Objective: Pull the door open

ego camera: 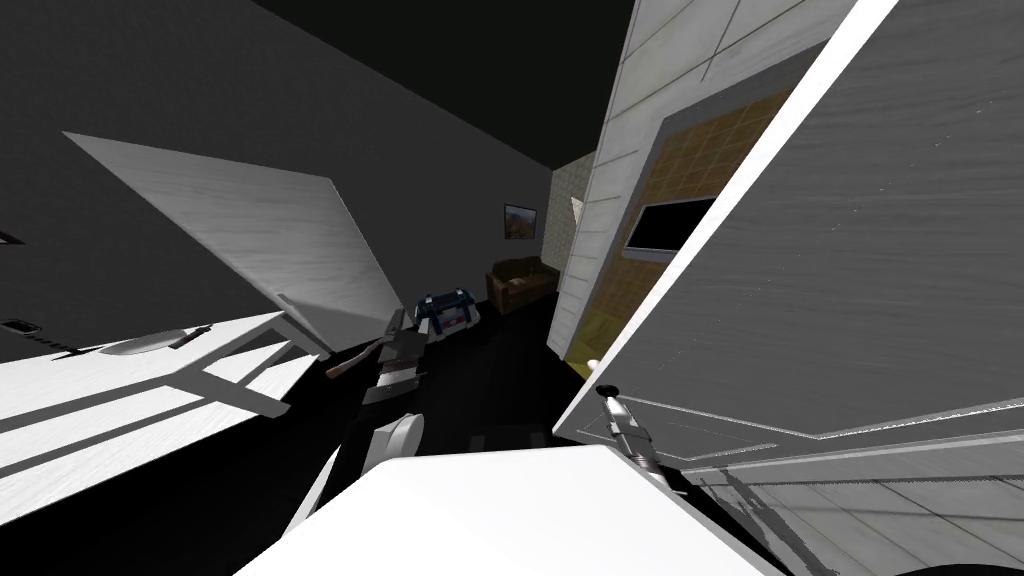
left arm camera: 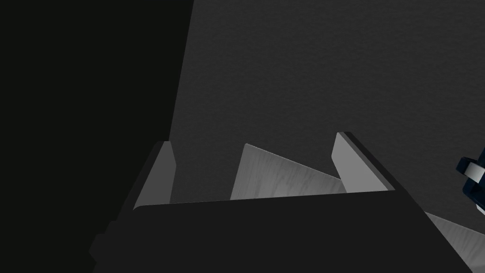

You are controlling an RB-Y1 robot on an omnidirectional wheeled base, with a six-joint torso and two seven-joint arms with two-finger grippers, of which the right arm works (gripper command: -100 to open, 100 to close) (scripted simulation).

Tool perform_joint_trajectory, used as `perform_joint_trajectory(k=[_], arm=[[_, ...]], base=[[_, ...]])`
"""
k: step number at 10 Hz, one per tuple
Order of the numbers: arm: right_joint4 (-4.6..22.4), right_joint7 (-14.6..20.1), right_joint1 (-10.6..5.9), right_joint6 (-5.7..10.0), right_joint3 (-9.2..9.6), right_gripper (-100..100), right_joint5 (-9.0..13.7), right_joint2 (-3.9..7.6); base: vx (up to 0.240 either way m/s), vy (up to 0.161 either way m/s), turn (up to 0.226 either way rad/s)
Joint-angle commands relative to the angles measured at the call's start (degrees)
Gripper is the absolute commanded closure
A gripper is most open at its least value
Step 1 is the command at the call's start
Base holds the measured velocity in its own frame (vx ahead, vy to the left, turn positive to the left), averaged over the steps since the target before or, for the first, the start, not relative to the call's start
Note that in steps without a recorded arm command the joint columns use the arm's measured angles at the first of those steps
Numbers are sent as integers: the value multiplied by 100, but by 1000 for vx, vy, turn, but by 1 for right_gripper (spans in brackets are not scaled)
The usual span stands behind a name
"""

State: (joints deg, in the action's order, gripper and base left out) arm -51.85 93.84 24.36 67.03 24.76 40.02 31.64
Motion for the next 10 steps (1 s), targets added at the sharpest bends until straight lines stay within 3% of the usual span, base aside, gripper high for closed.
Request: perform_joint_trajectory(k=[1,4,5,10], arm=[[6,39,41,105,98,100,-86,56],[-28,83,85,216,243,100,-206,119],[-31,66,68,170,216,100,-185,107],[176,239,3,361,364,100,-291,186]], base=[[-176,-18,35],[-186,-29,32],[-78,-13,8],[-176,-31,115]])
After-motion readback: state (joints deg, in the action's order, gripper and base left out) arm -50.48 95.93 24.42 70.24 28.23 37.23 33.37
